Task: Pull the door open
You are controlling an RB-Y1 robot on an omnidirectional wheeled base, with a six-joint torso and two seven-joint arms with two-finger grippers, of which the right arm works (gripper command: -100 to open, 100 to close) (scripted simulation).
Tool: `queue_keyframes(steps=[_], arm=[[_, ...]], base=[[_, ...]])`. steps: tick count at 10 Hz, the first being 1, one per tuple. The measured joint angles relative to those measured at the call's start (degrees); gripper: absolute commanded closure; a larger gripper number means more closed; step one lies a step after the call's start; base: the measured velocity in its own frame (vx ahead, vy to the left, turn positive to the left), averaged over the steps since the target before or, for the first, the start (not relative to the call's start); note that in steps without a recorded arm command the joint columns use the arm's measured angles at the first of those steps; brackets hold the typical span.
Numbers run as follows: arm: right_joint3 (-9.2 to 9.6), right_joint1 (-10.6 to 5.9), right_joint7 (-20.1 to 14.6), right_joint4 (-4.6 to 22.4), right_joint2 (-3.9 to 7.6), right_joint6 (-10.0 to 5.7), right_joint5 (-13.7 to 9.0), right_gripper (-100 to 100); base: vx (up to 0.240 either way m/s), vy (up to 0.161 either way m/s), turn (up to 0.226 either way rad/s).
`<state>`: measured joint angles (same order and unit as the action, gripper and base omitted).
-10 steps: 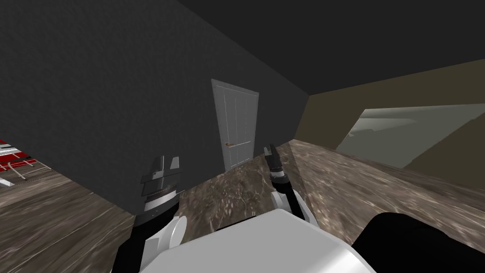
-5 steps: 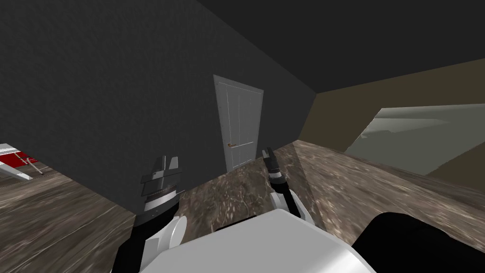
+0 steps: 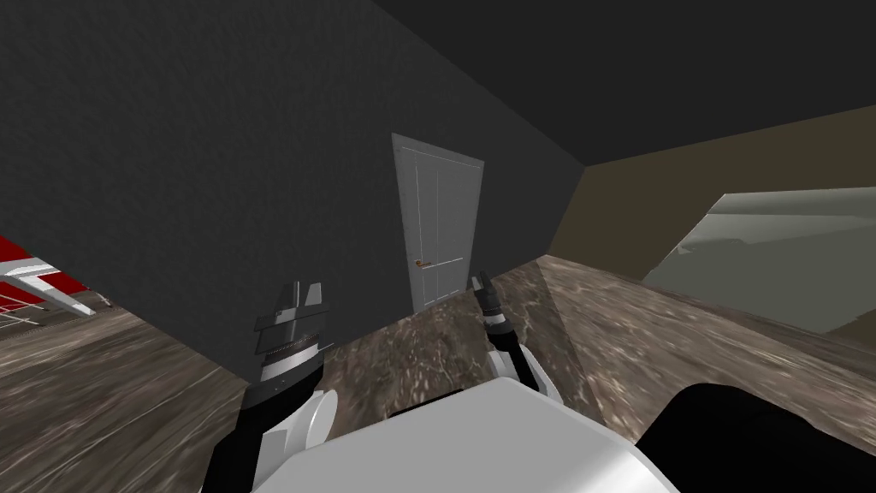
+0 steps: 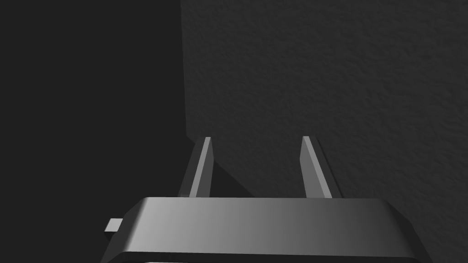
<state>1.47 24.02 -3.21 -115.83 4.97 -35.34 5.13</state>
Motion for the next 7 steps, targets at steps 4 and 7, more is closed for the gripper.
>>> queue_keyframes(steps=[4,7], arm=[[-0.22,-1.48,-1.0,5.7,0.98,-0.88,-0.6,-100],[-0.27,-2.48,-1.6,10.2,1.65,-1.65,-1.1,-100]], base=[[0.103,0.035,0.075],[0.1,0.044,0.082]])
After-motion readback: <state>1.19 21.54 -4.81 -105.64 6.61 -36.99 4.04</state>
